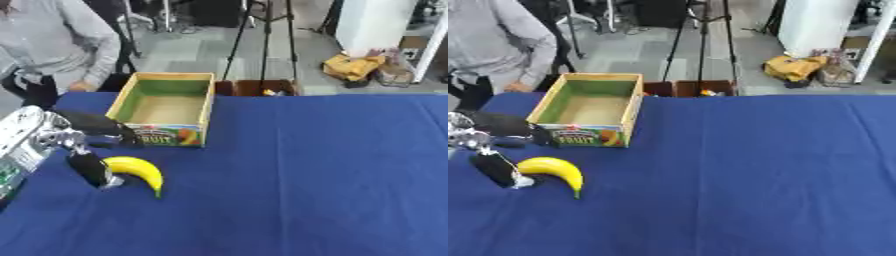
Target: Pick up objects on the table and place them in the box.
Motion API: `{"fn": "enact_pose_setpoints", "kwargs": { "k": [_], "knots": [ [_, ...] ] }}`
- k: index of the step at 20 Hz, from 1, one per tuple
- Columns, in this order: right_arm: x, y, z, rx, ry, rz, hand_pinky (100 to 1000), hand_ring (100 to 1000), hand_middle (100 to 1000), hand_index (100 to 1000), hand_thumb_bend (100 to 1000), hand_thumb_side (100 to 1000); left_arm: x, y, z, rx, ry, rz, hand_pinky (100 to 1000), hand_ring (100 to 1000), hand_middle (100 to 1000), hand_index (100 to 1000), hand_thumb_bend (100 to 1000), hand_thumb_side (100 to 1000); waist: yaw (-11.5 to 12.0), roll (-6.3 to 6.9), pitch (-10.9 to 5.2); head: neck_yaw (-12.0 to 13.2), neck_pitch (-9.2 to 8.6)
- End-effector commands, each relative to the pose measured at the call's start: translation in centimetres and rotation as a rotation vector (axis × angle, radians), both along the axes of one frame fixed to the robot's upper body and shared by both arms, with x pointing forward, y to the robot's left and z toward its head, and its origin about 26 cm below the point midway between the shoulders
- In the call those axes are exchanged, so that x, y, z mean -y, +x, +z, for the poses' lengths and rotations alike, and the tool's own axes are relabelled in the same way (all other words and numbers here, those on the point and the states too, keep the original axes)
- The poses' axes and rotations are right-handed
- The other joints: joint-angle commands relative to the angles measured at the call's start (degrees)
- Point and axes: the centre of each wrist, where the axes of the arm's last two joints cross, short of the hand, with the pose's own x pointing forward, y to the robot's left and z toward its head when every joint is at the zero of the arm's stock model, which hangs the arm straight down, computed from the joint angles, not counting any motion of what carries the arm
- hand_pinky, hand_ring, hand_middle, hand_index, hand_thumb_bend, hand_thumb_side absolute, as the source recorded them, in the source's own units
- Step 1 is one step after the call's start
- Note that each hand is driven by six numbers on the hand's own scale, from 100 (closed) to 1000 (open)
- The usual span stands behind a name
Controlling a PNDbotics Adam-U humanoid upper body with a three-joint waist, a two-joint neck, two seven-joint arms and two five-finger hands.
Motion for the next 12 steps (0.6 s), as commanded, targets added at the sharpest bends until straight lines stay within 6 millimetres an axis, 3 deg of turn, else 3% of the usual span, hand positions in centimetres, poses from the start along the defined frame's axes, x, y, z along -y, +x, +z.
{"fn": "enact_pose_setpoints", "kwargs": {
  "k": [1, 12],
  "knots": [
    [-0.1, -0.3, 1.0, 0.027, -0.015, 0.005, 763, 829, 804, 830, 100, 909, -0.5, 0.5, 0.6, 0.018, 0.018, 0.021, 726, 879, 881, 963, 214, 491, -0.1, -0.23, -0.68, 0.3, -0.88],
    [-0.1, -0.3, 0.9, 0.025, -0.012, 0.005, 763, 826, 798, 830, 100, 910, -1.0, 2.0, -1.3, -0.025, 0.036, 0.069, 697, 862, 876, 943, 105, 475, -0.5, -0.47, -0.37, 0.8, -1.47]
  ]
}}
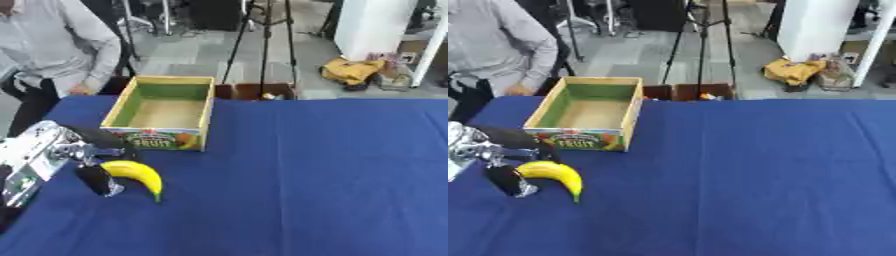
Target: Pick up objects on the table and place them in the box.
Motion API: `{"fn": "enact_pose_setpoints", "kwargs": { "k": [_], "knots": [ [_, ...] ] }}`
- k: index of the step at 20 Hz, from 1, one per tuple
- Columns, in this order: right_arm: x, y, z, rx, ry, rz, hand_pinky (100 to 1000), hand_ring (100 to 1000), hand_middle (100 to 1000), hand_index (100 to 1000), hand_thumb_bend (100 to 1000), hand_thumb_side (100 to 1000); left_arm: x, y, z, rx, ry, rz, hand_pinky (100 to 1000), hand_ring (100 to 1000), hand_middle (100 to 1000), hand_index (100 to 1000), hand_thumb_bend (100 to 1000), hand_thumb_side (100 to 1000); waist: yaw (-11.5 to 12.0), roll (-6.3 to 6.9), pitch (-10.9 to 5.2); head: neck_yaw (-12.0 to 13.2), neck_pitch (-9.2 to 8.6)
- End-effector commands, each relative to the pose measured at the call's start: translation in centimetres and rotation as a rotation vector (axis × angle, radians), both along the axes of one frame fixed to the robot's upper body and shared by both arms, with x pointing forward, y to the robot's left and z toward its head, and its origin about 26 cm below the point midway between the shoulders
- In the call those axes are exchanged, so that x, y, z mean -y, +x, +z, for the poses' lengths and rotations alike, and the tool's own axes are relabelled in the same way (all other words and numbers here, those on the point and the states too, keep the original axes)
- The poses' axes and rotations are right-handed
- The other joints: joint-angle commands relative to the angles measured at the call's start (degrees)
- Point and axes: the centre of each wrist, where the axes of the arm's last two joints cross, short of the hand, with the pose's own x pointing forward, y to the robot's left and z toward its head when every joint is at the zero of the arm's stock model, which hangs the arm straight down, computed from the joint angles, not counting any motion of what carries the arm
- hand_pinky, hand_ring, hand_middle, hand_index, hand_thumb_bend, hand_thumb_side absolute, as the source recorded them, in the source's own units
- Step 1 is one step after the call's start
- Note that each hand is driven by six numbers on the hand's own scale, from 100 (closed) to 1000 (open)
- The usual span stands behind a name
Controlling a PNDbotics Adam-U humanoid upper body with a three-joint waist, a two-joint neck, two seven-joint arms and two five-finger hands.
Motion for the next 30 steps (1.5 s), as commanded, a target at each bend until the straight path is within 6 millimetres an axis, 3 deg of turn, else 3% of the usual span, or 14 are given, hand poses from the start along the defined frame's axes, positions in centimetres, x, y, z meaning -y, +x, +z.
{"fn": "enact_pose_setpoints", "kwargs": {
  "k": [1, 10, 15, 20, 30],
  "knots": [
    [0.0, -0.3, 0.9, 0.024, -0.017, 0.003, 763, 826, 798, 830, 100, 910, -0.5, 0.4, 1.2, 0.028, 0.003, 0.018, 696, 862, 876, 943, 100, 476, -0.1, -0.18, -0.65, 0.3, -0.87],
    [0.0, -0.3, 0.8, 0.023, -0.015, -0.001, 763, 826, 795, 828, 100, 909, -0.5, 0.4, 1.2, 0.05, 0.019, 0.028, 668, 849, 897, 965, 110, 450, -0.2, -0.44, -0.36, 0.4, -1.3],
    [0.0, -0.3, 0.7, 0.019, -0.021, -0.006, 758, 819, 792, 825, 100, 910, -0.4, -0.7, 2.8, 0.124, 0.054, 0.016, 713, 874, 901, 991, 157, 471, 0.0, -0.49, -0.26, 0.1, -1.39],
    [0.0, -0.3, 0.7, 0.018, -0.022, -0.005, 758, 817, 790, 824, 100, 911, 0.1, -1.6, 4.1, 0.199, 0.093, 0.017, 756, 915, 900, 986, 145, 467, 0.2, -0.48, -0.12, 0.1, -1.36],
    [-0.1, -0.2, 0.7, 0.02, -0.017, 0.002, 758, 816, 790, 823, 100, 912, 0.9, 0.6, 2.1, 0.185, 0.136, 0.024, 758, 932, 916, 998, 143, 426, -0.4, -0.97, 0.19, 0.2, -1.7]
  ]
}}
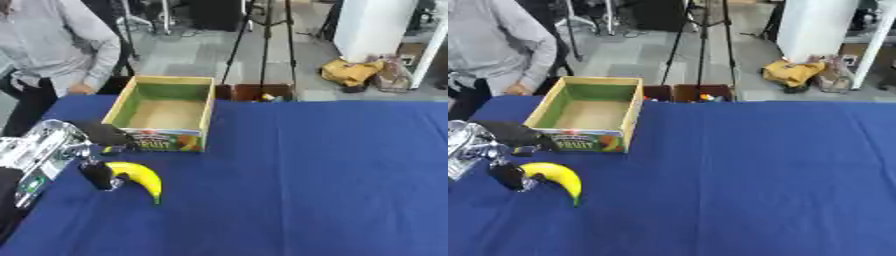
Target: Pick up objects on the table and place them in the box.
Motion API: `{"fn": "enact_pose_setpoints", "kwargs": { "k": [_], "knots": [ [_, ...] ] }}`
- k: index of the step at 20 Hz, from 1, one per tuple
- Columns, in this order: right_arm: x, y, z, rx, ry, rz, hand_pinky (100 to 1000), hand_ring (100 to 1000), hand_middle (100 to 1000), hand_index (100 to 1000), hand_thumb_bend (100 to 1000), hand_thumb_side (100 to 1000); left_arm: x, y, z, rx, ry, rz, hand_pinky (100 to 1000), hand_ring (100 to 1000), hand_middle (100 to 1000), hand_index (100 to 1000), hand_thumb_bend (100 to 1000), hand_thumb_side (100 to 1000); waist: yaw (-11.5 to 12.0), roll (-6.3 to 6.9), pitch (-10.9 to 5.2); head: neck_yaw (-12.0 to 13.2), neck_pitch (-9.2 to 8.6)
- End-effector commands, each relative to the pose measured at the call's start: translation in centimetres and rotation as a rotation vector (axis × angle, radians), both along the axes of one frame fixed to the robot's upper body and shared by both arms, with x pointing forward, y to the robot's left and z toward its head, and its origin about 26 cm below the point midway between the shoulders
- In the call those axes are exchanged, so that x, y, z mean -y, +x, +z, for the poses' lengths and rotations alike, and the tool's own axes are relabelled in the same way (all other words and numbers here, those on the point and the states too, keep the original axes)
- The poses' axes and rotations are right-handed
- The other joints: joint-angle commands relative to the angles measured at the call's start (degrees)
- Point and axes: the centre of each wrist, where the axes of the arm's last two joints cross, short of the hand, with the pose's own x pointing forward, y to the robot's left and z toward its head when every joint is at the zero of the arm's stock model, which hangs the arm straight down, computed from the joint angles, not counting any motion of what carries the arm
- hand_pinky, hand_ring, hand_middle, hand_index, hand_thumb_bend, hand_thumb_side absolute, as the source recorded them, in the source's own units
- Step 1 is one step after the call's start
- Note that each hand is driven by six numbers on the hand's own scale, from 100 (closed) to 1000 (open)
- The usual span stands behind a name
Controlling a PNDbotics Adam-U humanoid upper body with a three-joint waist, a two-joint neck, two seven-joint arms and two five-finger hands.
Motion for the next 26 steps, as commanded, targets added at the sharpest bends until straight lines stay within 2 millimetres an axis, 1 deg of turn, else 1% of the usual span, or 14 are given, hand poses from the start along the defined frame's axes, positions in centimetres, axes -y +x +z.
{"fn": "enact_pose_setpoints", "kwargs": {
  "k": [1, 5, 8, 14, 15, 17, 20, 26],
  "knots": [
    [-0.1, -0.2, 0.8, 0.021, -0.02, 0.003, 758, 816, 790, 823, 100, 913, -0.3, 0.8, 0.6, 0.03, 0.007, 0.01, 761, 934, 918, 1000, 150, 425, -0.1, -0.11, -0.76, 0.1, -0.69],
    [-0.1, -0.2, 0.8, 0.022, -0.019, 0.004, 759, 816, 789, 823, 100, 913, -0.4, 1.5, -0.2, 0.025, 0.006, 0.011, 763, 937, 926, 1000, 171, 419, -0.1, -0.16, -0.65, 0.2, -0.79],
    [-0.1, -0.2, 0.8, 0.022, -0.019, 0.005, 759, 816, 789, 823, 100, 913, -0.5, 1.9, -0.9, 0.017, 0.011, 0.017, 757, 932, 924, 1000, 171, 415, -0.2, -0.22, -0.55, 0.2, -0.89],
    [-0.1, -0.2, 0.8, 0.021, -0.019, 0.007, 759, 816, 789, 821, 100, 914, -0.9, 2.5, -2.1, 0.001, 0.016, 0.038, 714, 900, 904, 990, 131, 397, -0.4, -0.37, -0.34, 0.3, -1.06],
    [-0.1, -0.2, 0.7, 0.021, -0.019, 0.008, 759, 816, 789, 821, 100, 915, -0.9, 2.6, -2.2, 0.003, 0.016, 0.038, 704, 896, 896, 979, 120, 381, -0.4, -0.39, -0.31, 0.3, -1.09],
    [-0.1, -0.2, 0.7, 0.021, -0.019, 0.008, 759, 816, 788, 820, 100, 916, -1.0, 2.7, -2.4, 0.016, 0.018, 0.03, 699, 903, 897, 979, 119, 361, -0.4, -0.41, -0.24, 0.4, -1.17],
    [-0.1, -0.2, 0.7, 0.021, -0.02, 0.008, 759, 815, 788, 819, 100, 917, -1.2, 2.8, -2.8, 0.034, 0.012, 0.023, 679, 889, 896, 981, 108, 340, -0.4, -0.47, -0.14, 0.4, -1.27],
    [-0.1, -0.2, 0.7, 0.021, -0.021, 0.009, 760, 816, 788, 818, 100, 917, -1.6, 3.1, -3.5, 0.063, -0.009, 0.036, 655, 871, 880, 959, 100, 342, -0.4, -0.58, 0.14, 0.5, -1.55]
  ]
}}
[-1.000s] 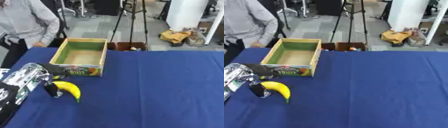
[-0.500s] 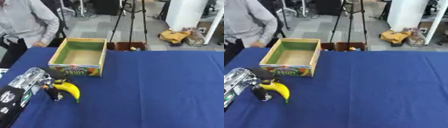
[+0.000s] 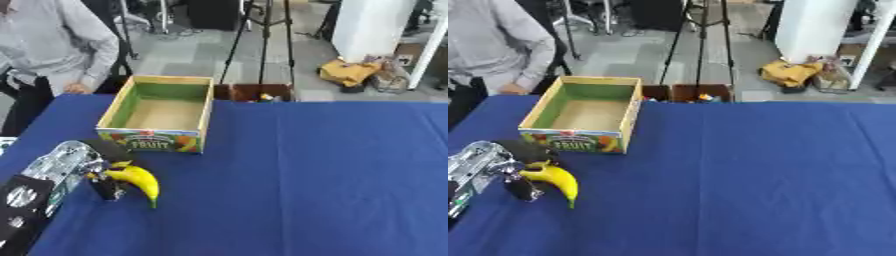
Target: Pick up objects on the table and place them in the box.
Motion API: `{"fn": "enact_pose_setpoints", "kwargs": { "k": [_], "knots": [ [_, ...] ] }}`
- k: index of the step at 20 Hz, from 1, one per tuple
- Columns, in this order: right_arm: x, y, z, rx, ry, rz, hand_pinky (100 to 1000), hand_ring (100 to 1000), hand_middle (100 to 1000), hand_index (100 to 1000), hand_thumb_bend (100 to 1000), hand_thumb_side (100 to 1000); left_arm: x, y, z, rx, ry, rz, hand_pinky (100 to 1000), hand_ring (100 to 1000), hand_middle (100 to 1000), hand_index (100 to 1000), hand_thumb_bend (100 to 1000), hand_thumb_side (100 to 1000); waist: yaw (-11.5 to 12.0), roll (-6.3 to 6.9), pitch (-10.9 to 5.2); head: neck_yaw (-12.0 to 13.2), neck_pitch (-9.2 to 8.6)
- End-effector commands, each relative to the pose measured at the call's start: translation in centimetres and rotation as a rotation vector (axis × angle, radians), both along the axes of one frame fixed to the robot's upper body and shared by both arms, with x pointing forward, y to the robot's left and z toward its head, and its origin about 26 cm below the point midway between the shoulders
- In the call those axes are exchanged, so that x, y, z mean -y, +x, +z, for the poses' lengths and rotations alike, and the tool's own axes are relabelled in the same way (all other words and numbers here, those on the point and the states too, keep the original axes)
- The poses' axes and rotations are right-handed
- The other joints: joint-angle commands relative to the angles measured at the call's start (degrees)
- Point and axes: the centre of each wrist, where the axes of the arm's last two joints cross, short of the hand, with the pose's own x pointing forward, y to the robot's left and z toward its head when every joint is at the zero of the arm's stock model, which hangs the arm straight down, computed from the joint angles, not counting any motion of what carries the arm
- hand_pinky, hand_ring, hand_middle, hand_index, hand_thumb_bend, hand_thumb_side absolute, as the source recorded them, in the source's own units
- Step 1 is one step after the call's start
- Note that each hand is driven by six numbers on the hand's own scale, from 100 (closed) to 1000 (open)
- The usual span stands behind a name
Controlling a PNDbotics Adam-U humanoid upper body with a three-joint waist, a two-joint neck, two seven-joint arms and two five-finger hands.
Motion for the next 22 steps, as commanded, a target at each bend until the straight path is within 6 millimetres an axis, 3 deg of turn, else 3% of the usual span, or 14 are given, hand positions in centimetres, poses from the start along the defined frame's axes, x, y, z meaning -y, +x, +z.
{"fn": "enact_pose_setpoints", "kwargs": {
  "k": [1, 22],
  "knots": [
    [-0.1, -0.2, 0.8, 0.022, -0.024, 0.003, 760, 816, 788, 818, 100, 918, -0.4, 0.3, 0.8, 0.039, -0.009, 0.01, 650, 867, 876, 954, 100, 341, 0.0, -0.22, -0.58, 0.2, -0.7],
    [-0.1, -0.2, 0.7, 0.022, -0.015, 0.008, 760, 816, 787, 819, 100, 922, -0.6, 0.7, -0.4, 0.124, -0.032, -0.024, 441, 710, 769, 819, 100, 251, -0.2, -0.52, -0.32, 0.2, -1.23]
  ]
}}
